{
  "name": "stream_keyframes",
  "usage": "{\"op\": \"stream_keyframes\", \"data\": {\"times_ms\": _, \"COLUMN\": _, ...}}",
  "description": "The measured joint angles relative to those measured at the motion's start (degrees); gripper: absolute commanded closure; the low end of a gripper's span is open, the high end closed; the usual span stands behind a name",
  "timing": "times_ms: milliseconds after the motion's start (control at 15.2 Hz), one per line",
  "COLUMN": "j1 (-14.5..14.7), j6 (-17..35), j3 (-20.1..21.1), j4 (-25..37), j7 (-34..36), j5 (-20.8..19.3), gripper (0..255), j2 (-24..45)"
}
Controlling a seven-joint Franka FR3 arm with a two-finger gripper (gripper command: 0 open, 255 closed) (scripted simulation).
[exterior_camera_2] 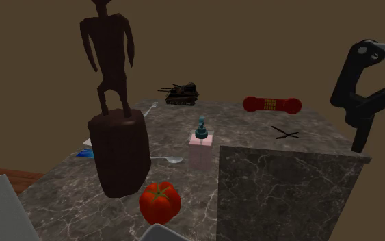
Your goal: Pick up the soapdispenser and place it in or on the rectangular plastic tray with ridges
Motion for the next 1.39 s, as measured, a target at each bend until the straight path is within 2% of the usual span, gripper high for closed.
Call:
{"op": "stream_keyframes", "data": {"times_ms": 132, "j1": 0.17, "j6": 0.36, "j3": 0.29, "j4": 0.06, "j7": 0.29, "j5": 0.25, "gripper": 0, "j2": 0.48}}
{"op": "stream_keyframes", "data": {"times_ms": 462, "j1": 2.11, "j6": 4.43, "j3": 4.36, "j4": 1.37, "j7": 4.47, "j5": 3.08, "gripper": 0, "j2": 6.31}}
{"op": "stream_keyframes", "data": {"times_ms": 990, "j1": 4.71, "j6": 11.06, "j3": 11.17, "j4": 6.98, "j7": 11.55, "j5": 5.93, "gripper": 0, "j2": 18.96}}
{"op": "stream_keyframes", "data": {"times_ms": 1386, "j1": 6.19, "j6": 14.52, "j3": 15.93, "j4": 14.21, "j7": 17.15, "j5": 5.63, "gripper": 0, "j2": 29.85}}
